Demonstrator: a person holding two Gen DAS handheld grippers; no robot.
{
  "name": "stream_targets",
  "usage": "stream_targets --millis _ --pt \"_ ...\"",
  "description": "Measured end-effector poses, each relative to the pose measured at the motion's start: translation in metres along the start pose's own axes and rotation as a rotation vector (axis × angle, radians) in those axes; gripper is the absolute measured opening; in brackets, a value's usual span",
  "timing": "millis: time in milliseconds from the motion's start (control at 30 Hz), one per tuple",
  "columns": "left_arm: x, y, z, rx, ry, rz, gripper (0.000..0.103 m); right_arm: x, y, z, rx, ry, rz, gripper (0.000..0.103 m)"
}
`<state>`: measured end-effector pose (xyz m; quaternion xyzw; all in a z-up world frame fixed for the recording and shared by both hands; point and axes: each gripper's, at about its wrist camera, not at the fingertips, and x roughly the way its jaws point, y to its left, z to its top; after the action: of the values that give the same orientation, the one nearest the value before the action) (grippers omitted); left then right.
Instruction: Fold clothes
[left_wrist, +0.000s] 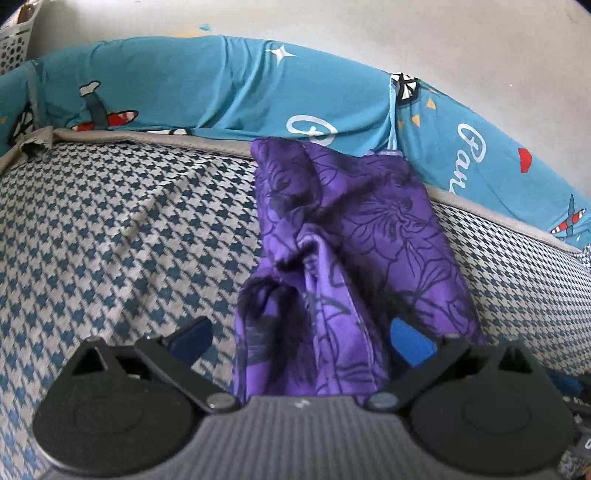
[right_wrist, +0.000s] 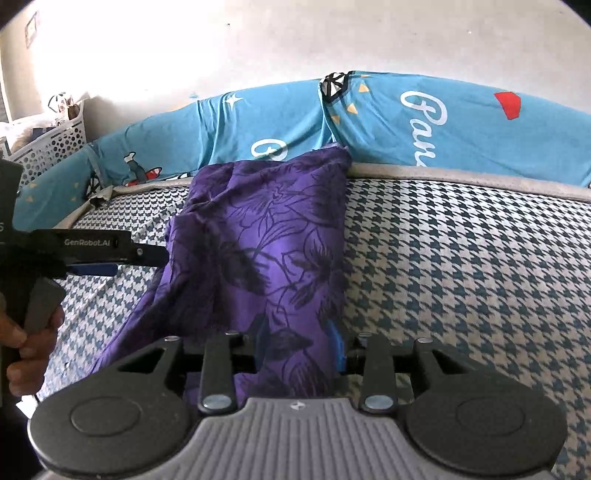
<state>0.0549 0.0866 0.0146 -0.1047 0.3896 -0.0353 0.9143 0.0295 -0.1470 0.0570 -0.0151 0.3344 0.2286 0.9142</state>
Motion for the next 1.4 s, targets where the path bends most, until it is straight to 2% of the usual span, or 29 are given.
stream_targets --millis 133,300,433,600,767,867,1033,1200,1300,1367,1400 --pt "0.011 -0.003 0.006 0.022 0.016 -0.010 0.095 0.013 -0.002 0.007 0.023 0.010 0.002 0.034" --pt "0.020 -0.007 0.008 0.020 0.037 0.005 0.091 0.022 -0.007 0.009 0.069 0.034 0.002 0.034" --pt "0.023 -0.009 0.008 0.017 0.039 0.007 0.082 0.025 -0.008 0.009 0.087 0.042 -0.001 0.034" --pt "0.025 -0.012 0.006 0.039 0.041 0.030 0.066 0.028 -0.009 0.008 0.111 0.053 -0.005 0.034" --pt "0.026 -0.010 0.006 0.038 0.035 0.062 0.044 0.031 -0.010 0.008 0.126 0.068 -0.005 0.034" --pt "0.025 -0.008 0.007 0.032 0.023 0.079 0.035 0.033 -0.010 0.007 0.130 0.076 -0.005 0.034" --pt "0.022 -0.007 0.011 0.047 0.002 0.121 0.035 0.033 -0.011 0.006 0.120 0.078 -0.011 0.034" --pt "0.028 0.004 0.008 0.027 0.029 0.160 0.039 0.034 -0.013 0.006 0.117 0.088 -0.012 0.034" --pt "0.028 0.009 0.006 0.028 0.037 0.170 0.049 0.035 -0.016 0.007 0.117 0.100 -0.009 0.034" --pt "0.029 0.012 0.004 0.036 0.043 0.182 0.060 0.035 -0.018 0.007 0.117 0.107 -0.007 0.034" --pt "0.029 0.013 0.002 0.034 0.046 0.183 0.061 0.035 -0.018 0.006 0.116 0.106 -0.008 0.034"
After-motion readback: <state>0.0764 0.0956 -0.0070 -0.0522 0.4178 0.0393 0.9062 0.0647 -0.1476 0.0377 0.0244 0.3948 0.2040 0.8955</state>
